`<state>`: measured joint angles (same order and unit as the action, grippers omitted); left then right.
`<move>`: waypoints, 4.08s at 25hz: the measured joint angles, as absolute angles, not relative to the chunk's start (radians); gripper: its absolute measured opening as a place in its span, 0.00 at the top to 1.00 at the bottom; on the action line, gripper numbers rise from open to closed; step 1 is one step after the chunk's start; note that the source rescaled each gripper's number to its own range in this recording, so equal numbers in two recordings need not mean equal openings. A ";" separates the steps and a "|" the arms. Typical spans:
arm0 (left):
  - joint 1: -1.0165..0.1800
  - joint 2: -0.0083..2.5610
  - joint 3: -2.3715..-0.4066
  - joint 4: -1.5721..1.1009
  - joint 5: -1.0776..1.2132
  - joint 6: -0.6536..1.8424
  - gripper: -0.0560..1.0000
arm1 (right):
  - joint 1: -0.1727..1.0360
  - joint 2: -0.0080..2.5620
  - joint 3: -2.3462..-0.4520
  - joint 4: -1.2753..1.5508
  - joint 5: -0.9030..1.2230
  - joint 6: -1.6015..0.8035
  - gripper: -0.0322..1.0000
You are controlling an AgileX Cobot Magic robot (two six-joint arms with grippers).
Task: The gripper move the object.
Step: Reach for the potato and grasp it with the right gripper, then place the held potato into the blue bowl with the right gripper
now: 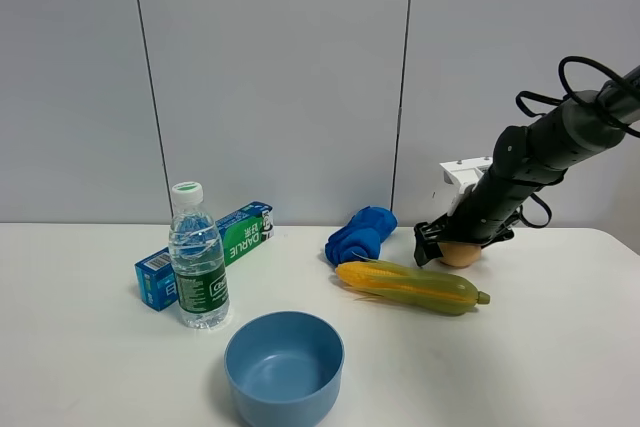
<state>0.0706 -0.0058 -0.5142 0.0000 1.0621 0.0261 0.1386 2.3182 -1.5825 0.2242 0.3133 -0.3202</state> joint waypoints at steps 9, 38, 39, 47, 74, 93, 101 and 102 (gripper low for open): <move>0.071 -0.006 -0.514 0.000 1.062 0.026 0.00 | 0.139 2.319 -1.583 0.223 0.315 -0.320 0.60; 0.071 -0.006 -0.514 0.000 1.062 0.026 0.00 | 0.139 2.104 -1.582 0.224 0.479 -0.323 0.97; 0.071 -0.006 -0.514 0.000 1.062 0.026 0.00 | 0.139 2.086 -1.582 0.224 0.501 -0.325 0.97; 0.071 -0.006 -0.514 0.000 1.062 0.026 0.00 | 0.236 1.985 -1.582 0.224 0.556 -0.369 0.97; 0.071 -0.006 -0.514 0.000 1.062 0.026 0.00 | 0.712 1.940 -1.583 0.233 0.994 -0.386 0.97; 0.071 -0.006 -0.514 0.000 1.062 0.026 0.00 | 0.712 1.928 -1.583 0.250 1.138 -0.371 0.97; 0.071 -0.006 -0.514 0.000 1.062 0.026 0.00 | 0.712 2.009 -1.584 0.261 1.058 -0.373 0.97; 0.071 -0.006 -0.514 0.000 1.062 0.026 0.00 | 0.712 2.015 -1.584 0.263 1.056 -0.373 0.97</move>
